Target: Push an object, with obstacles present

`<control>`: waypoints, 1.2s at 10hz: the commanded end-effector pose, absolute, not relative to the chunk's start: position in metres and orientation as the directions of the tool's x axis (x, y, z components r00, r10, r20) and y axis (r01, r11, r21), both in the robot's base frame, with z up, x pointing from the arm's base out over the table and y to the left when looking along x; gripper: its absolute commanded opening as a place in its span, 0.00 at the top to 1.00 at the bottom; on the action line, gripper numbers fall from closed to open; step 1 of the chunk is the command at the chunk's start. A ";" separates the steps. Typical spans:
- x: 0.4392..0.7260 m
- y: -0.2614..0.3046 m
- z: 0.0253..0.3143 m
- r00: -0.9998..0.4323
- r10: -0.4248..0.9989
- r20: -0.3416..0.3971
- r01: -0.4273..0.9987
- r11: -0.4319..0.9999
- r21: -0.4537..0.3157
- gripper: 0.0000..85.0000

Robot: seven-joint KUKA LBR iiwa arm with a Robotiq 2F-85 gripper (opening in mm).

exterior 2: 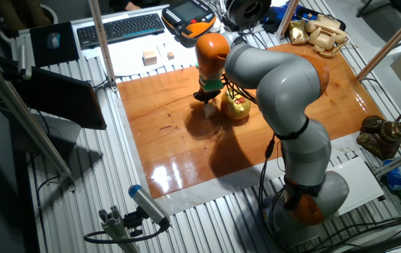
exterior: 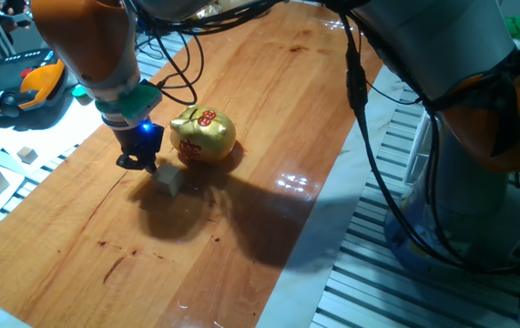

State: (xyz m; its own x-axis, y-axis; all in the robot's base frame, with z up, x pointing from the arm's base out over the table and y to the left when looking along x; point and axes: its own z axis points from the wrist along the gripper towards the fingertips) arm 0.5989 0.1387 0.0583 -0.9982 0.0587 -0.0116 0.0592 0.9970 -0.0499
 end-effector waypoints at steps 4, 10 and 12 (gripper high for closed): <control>0.595 0.139 0.059 -1.000 0.030 -0.008 0.030 0.998 -0.053 1.00; 0.593 0.138 0.061 -1.000 0.002 -0.008 0.003 0.999 -0.040 1.00; 0.593 0.138 0.062 -1.000 0.007 -0.013 0.007 0.999 -0.040 1.00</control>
